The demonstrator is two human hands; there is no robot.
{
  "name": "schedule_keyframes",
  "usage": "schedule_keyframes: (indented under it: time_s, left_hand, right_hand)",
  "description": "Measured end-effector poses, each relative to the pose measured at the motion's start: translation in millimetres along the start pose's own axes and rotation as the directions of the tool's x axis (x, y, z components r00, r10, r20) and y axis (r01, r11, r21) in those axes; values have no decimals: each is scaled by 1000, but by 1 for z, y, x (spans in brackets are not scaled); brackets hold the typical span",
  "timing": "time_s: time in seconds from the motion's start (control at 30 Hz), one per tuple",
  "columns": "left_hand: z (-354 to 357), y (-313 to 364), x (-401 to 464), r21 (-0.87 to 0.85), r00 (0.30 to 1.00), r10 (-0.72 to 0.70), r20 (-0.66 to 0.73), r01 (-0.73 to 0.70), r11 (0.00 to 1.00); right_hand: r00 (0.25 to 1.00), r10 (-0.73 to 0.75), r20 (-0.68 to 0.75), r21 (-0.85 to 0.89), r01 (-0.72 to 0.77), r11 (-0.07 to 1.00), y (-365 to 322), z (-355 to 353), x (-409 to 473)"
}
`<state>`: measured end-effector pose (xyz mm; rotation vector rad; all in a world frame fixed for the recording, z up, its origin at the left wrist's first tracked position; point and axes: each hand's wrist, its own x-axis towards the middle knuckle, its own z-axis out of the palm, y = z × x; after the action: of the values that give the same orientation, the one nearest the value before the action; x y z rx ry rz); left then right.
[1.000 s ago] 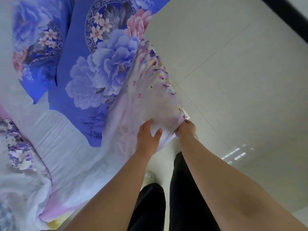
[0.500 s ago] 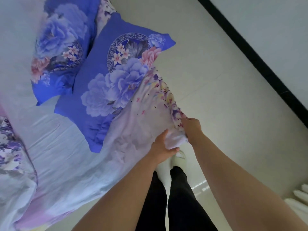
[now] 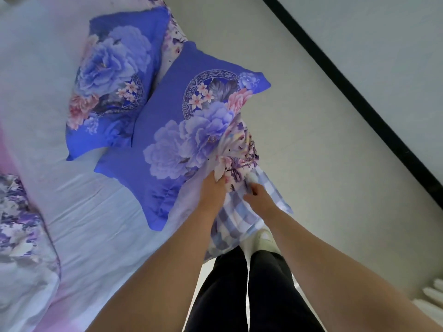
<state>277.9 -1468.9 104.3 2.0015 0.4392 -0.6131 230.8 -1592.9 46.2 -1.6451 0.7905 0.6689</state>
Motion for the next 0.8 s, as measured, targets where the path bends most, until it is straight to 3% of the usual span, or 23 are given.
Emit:
schedule_keyframes:
  time_s: [0.17, 0.27, 0.37, 0.43, 0.53, 0.63, 0.7, 0.8]
  left_hand:
    - [-44, 5, 1, -137, 971, 49, -233, -82, 987]
    - [-73, 4, 10, -129, 941, 90, -327, -139, 982]
    - [-89, 5, 18, -89, 956, 140, -258, -168, 982]
    - [-91, 6, 22, -37, 972, 149, -181, -159, 987]
    - [-87, 2, 27, 30, 984, 161, -76, -160, 987]
    - [-85, -5, 33, 35, 986, 164, -34, -163, 986]
    - [-84, -8, 38, 47, 987, 162, -12, -162, 986]
    - [-75, -14, 48, 130, 990, 117, 77, -126, 983]
  right_hand:
    - [995, 99, -3, -243, -97, 965, 29, 17, 26]
    - [995, 94, -26, -220, -97, 971, 17, 24, 23]
    - [967, 191, -170, -158, -218, 963, 3, 33, 31]
    - [945, 157, -288, -310, -247, 918, -8, 33, 33]
    - [923, 17, -383, -591, -259, 764, -19, 26, 37]
    - [930, -13, -369, -668, -256, 699, -19, 17, 51]
    - [952, -49, -301, -625, -158, 764, -20, 16, 64]
    - [969, -154, -191, -366, 76, 927, -32, 19, 81]
